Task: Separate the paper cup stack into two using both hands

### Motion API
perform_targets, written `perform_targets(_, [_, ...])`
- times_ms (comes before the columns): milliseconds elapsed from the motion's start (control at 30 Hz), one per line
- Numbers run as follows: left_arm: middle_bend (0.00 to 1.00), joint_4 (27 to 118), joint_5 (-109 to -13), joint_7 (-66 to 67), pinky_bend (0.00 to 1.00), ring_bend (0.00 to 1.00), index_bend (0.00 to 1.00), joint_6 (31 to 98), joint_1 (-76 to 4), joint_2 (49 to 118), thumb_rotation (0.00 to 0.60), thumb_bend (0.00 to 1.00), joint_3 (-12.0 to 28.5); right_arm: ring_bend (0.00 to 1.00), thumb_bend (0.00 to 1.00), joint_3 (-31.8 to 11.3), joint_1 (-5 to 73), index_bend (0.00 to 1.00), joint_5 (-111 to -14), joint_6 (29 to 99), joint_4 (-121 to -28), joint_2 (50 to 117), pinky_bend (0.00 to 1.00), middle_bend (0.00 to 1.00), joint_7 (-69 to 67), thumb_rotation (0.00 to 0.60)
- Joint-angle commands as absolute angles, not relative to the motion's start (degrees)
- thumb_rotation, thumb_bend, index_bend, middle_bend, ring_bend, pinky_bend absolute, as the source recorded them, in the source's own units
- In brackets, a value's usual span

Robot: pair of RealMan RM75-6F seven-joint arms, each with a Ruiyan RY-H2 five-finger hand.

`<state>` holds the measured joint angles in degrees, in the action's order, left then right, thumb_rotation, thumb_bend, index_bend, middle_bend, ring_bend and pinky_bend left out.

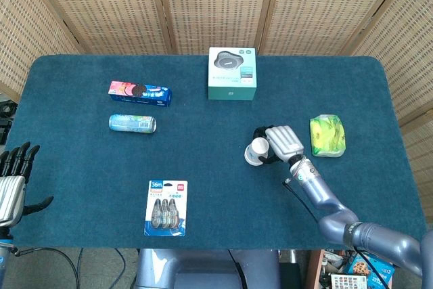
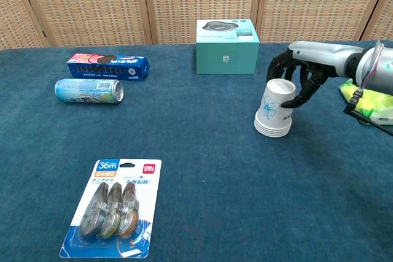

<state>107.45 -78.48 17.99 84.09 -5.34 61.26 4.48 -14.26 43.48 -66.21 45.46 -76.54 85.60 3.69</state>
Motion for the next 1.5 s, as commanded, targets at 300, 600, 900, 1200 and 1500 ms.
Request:
perform_targets(300, [0.0, 104.1, -81.2, 17.7, 0.0, 0.0, 0.0, 84.1, -8.4, 63.1, 0.6, 0.1, 6.8, 0.43, 0.45, -18.1, 40.6, 0.5, -66.1, 46.4, -85.2, 80.0, 0.56, 0.54, -11.9, 0.6])
perform_targets(600, [0.0, 92.5, -91.9, 12.4, 0.0, 0.0, 0.0, 80.1, -20.0, 69.5, 0.6, 0.1, 11.6, 0.43, 0.47, -23.8, 39.8, 0.5, -59.9, 39.9, -93.6, 75.6, 0.56, 0.54, -29.9, 0.6])
perform_targets(900, [0.0, 91.5, -90.9, 17.1, 0.0, 0.0, 0.0, 73.2, -28.2, 75.5, 0.6, 0.1, 13.7, 0.43, 0.47, -25.7, 45.5, 0.5, -49.3, 35.8, -91.5, 80.5, 0.56, 0.54, -30.3, 0.6])
perform_targets(1200, [0.0, 83.5, -92.9, 16.9, 0.0, 0.0, 0.01, 71.9, -35.3, 85.2, 0.6, 0.1, 14.5, 0.43, 0.47, -27.5, 48.1, 0.5, -40.0, 34.2, -92.0, 81.4, 0.56, 0.53, -31.4, 0.6])
perform_targets(1500, [0.0, 76.5, -93.1, 13.0, 0.0, 0.0, 0.16, 70.6, -40.7, 93.0, 0.6, 0.1, 14.8, 0.43, 0.49, -27.9, 48.1, 0.5, -35.2, 33.9, -94.4, 79.4, 0.56, 0.54, -31.5, 0.6])
